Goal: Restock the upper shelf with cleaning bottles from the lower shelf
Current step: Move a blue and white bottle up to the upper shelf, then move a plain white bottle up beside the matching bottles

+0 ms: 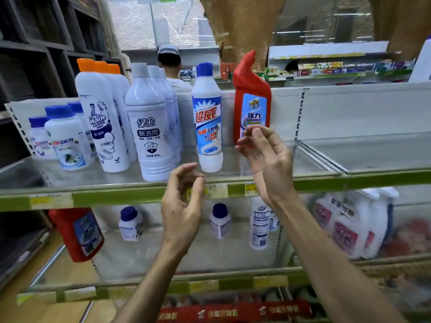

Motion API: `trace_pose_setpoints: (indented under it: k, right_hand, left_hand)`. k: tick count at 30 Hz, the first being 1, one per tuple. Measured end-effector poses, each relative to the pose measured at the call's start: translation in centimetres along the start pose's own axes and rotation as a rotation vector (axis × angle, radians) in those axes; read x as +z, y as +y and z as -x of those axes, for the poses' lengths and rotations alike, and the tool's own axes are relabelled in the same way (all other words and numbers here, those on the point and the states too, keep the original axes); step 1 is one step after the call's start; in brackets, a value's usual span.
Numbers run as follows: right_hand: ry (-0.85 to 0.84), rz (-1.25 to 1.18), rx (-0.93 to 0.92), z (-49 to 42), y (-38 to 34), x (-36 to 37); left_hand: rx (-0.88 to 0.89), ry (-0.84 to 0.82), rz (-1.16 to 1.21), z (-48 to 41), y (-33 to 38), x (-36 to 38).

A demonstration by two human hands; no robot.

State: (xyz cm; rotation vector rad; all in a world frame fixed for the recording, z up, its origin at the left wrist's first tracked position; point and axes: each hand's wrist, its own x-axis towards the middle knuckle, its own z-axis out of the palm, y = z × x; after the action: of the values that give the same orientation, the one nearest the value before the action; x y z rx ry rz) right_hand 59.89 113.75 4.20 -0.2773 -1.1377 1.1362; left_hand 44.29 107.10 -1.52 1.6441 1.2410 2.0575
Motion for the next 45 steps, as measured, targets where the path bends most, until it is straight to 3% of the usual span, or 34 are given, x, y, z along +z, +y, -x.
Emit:
trace_pose_setpoints:
  k: [11, 14, 21, 26, 38, 45]
  right_hand:
    - [0.056, 0.077, 0.250, 11.4, 5.2, -7.3]
    - [0.158, 0.155, 0.326, 11.8, 6.5, -9.1]
    - [0.336, 0.634, 0.405, 9.1, 10.4, -13.9]
    - [0.259, 0.936, 0.472, 5.1, 12.3, -15.2]
    - [0.215, 0.841, 0.432, 1.7, 17.0, -16.0]
    - [0.218, 0.817, 0.499, 2.0, 16.7, -16.6]
  left_hand:
    - [-0.284, 0.005, 0.141, 6.7, -3.9, 0.3]
    - [-0.333, 0.006, 0.137, 7.0, -5.1, 1.3]
    - [-0.590, -0.093, 0.158, 7.4, -9.6, 5.4]
    - [-0.738, -0.204, 0.096, 7.7, -11.6, 8.9]
    - [-0.791, -0.163, 0.002, 7.4, -13.9, 10.9]
    - [-0.799, -0.129, 0.002, 7.6, -13.7, 10.3]
